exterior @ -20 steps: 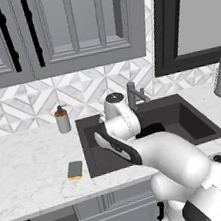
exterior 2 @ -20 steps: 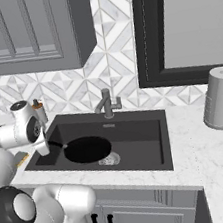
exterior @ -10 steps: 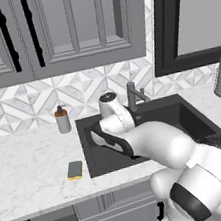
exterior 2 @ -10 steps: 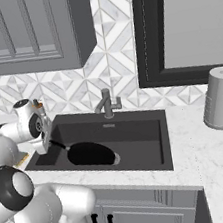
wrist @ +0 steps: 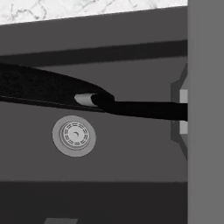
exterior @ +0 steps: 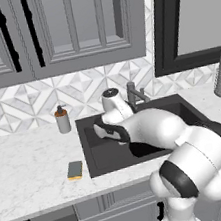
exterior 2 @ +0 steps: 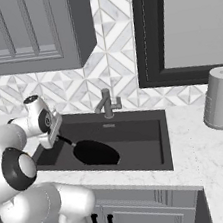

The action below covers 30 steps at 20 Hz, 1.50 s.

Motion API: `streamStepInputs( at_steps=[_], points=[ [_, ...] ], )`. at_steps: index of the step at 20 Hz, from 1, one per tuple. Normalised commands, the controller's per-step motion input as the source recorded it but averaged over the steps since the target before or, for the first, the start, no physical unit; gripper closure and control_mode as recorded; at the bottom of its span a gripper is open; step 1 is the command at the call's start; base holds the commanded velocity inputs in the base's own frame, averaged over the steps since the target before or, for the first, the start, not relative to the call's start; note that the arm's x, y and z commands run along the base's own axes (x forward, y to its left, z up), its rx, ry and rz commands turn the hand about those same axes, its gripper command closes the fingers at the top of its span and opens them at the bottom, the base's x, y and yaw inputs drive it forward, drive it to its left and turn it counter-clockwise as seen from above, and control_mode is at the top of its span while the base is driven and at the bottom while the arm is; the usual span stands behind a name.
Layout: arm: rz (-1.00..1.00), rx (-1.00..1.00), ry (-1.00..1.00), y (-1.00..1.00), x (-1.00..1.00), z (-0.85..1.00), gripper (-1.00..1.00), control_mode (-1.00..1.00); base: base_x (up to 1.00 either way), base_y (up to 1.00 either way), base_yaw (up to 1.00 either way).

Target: Pick the pan and sponge and place them into the sink. Then turn on the water.

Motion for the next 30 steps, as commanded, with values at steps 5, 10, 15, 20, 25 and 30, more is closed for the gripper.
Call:
streamStepInputs(
  at_steps=[5, 10, 15, 20, 25, 30],
  points=[
    [0.00, 0.08, -0.16, -0.21, 0.23, -0.06, 1.00, -1.00, 0.00, 0.00, 0.00],
    [0.00, 0.10, -0.25, -0.20, 0.18, -0.08, 1.00, -1.00, 0.00, 0.00, 0.00],
    [-0.01, 0.07, -0.19, -0.19, 0.22, -0.11, 1.00, -1.00, 0.00, 0.00, 0.00],
    [-0.13, 0.01, -0.05, -0.11, 0.22, -0.16, 1.00, -1.00, 0.00, 0.00, 0.00],
    [-0.25, 0.00, 0.00, 0.00, 0.22, -0.19, 1.00, -1.00, 0.00, 0.00, 0.00],
    [-0.20, 0.00, 0.00, -0.03, 0.24, -0.19, 1.00, -1.00, 0.00, 0.00, 0.00]
  ],
)
